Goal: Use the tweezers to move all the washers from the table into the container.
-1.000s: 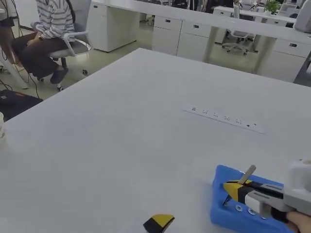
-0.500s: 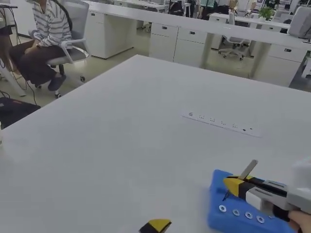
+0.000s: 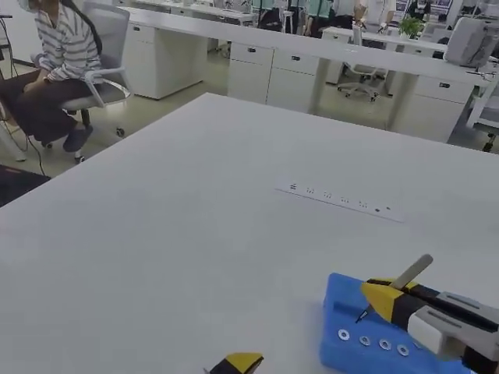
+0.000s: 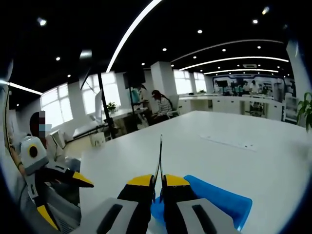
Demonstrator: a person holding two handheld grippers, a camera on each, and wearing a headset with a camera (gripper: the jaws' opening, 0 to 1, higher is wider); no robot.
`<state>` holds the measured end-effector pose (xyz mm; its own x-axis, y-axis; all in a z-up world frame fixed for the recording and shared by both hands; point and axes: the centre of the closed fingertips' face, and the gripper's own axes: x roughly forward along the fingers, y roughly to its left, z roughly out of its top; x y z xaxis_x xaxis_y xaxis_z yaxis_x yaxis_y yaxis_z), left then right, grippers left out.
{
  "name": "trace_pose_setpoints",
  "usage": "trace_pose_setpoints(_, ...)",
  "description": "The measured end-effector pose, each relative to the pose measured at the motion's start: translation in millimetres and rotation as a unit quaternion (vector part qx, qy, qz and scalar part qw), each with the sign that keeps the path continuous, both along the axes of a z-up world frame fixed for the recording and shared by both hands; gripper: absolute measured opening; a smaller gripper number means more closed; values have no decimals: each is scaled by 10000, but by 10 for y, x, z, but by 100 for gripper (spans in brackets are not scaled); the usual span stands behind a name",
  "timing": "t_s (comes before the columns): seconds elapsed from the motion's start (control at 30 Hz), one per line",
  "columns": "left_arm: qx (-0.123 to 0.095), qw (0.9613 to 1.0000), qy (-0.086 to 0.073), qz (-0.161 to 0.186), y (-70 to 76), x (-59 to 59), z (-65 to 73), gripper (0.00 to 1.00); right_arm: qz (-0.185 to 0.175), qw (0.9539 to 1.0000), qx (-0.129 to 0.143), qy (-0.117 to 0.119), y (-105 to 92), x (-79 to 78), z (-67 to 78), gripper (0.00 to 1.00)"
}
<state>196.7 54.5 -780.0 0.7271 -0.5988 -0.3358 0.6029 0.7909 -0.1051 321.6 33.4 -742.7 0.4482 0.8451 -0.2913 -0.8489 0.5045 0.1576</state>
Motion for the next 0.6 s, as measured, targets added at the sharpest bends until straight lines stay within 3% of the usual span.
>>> trace_pose_setpoints(0.3,-183,9997,142,-63,-23,-23,0,76,240,9996,-176,30,-53,-321,-64,4)
trace_pose_setpoints(0.53,-372,9987,274,-203,-54,-56,15,69,455,9988,-137,145,-90,-503,-120,4)
trace_pose_setpoints(0.57,-405,9984,337,-212,-49,-58,12,67,531,9984,-159,150,-88,-545,-130,4)
trace_pose_setpoints(0.6,-541,9968,521,-291,-58,-92,16,65,592,9979,-177,185,-91,-569,-146,4)
